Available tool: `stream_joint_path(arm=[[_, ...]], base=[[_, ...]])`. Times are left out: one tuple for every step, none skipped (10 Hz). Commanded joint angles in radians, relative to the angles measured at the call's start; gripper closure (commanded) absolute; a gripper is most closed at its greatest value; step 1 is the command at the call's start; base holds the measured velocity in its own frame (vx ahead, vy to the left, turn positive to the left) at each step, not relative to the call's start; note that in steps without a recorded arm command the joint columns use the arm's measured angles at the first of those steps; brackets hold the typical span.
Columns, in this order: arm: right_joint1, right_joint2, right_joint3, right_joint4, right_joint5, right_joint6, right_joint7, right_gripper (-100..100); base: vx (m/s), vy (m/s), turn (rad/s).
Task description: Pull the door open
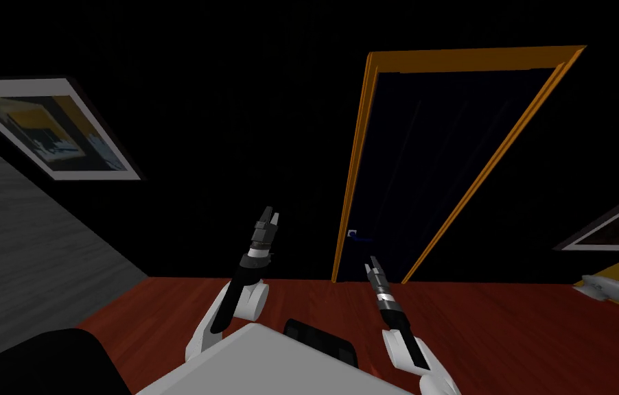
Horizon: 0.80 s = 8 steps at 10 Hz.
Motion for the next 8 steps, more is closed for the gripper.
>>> stream_joint_path(arm=[[-0.010, -0.003, 0.002, 0.030, 0.000, -0.005, -0.002, -100], [-0.019, -0.006, 0.003, 0.053, 0.000, -0.008, -0.003, -100], [-0.028, -0.008, 0.005, 0.077, -0.001, -0.011, -0.004, -100], [-0.036, -0.010, 0.006, 0.101, -0.001, -0.015, -0.005, -100], [-0.044, -0.012, 0.008, 0.121, -0.001, -0.018, -0.006, -100], [-0.050, -0.014, 0.009, 0.140, -0.001, -0.020, -0.006, -100], [-0.057, -0.015, 0.010, 0.159, -0.001, -0.023, -0.007, -100], [-0.071, -0.019, 0.013, 0.196, -0.001, -0.028, -0.009, -100]], base=[[0.023, -0.049, 0.055], [0.029, -0.063, 0.111], [0.032, -0.077, 0.148], [0.035, -0.076, 0.116], [0.037, -0.085, 0.086], [0.039, -0.085, 0.096], [0.017, -0.090, 0.081], [0.017, -0.115, 0.189]])
